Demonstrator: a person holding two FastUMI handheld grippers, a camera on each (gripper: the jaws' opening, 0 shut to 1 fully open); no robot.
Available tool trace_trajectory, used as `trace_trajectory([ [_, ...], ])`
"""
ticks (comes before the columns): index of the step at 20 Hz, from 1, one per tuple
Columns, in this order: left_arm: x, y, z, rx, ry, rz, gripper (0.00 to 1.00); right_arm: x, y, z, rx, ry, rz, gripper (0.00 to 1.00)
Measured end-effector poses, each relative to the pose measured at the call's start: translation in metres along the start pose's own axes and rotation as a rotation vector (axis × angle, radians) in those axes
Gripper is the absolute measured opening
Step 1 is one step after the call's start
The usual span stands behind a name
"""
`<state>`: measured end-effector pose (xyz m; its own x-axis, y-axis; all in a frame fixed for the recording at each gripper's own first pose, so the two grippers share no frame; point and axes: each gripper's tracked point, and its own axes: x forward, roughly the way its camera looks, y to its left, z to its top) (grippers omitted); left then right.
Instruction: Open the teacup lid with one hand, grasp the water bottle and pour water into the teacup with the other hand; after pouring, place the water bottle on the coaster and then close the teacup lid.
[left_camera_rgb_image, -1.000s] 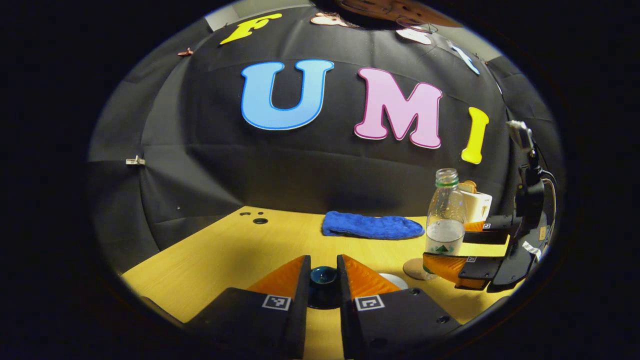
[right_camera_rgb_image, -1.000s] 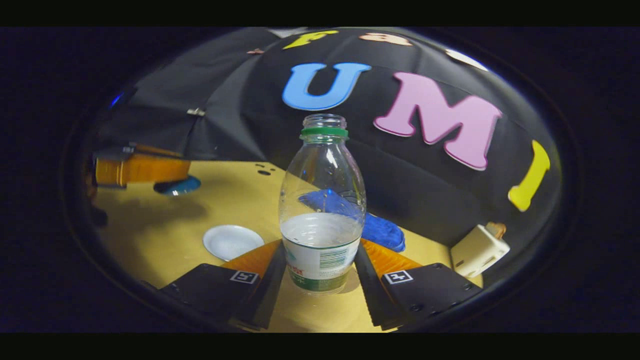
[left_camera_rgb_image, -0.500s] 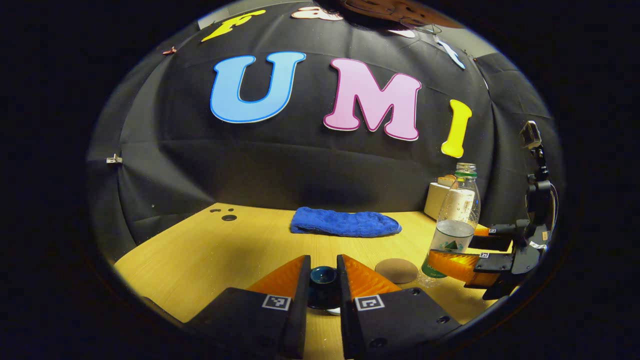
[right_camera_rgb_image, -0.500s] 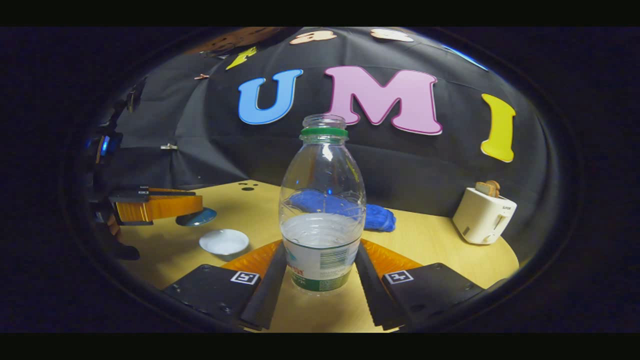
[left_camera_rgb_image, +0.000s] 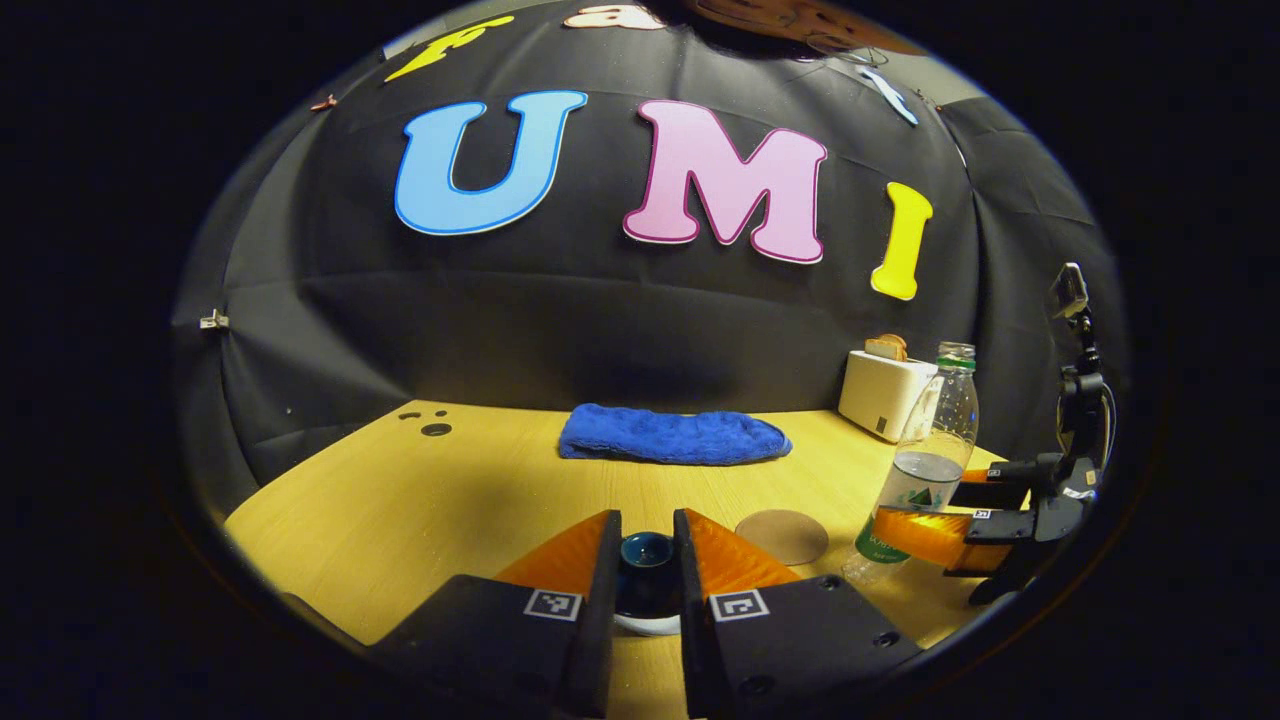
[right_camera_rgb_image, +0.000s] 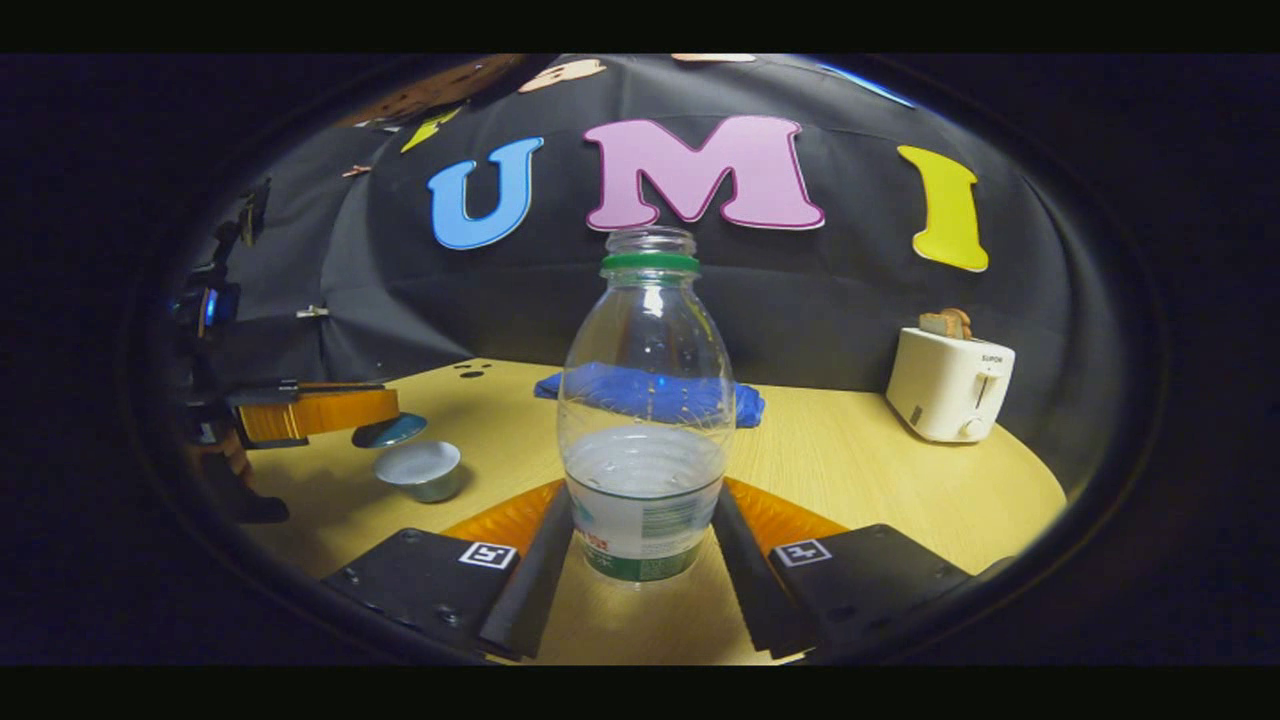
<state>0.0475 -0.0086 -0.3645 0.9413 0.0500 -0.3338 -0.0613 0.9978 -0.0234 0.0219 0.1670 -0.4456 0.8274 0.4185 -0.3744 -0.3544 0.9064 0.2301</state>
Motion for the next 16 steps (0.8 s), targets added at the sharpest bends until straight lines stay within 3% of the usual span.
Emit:
trace_trajectory([
  [4, 0.007, -0.002, -0.011, 0.0, 0.015, 0.005, 0.32, -0.007, 0.005, -0.009, 0.025, 0.048, 0.019, 0.81],
  [5, 0.008, -0.002, -0.015, 0.0, 0.022, 0.006, 0.32, -0.008, 0.005, -0.011, 0.024, 0.057, 0.022, 0.87],
  [8, 0.009, -0.007, -0.022, -0.014, 0.039, -0.003, 0.36, -0.015, 0.007, -0.018, 0.029, 0.088, 0.03, 0.89],
  [9, 0.01, -0.008, -0.025, -0.016, 0.042, -0.004, 0.32, -0.018, 0.008, -0.02, 0.029, 0.096, 0.033, 0.94],
  [12, 0.011, -0.008, -0.028, -0.019, 0.043, 0.0, 0.36, -0.025, 0.005, -0.027, 0.026, 0.128, 0.028, 0.95],
  [16, 0.016, -0.007, -0.033, -0.02, 0.051, 0.005, 0.32, -0.031, 0.003, -0.028, 0.044, 0.145, 0.014, 0.95],
])
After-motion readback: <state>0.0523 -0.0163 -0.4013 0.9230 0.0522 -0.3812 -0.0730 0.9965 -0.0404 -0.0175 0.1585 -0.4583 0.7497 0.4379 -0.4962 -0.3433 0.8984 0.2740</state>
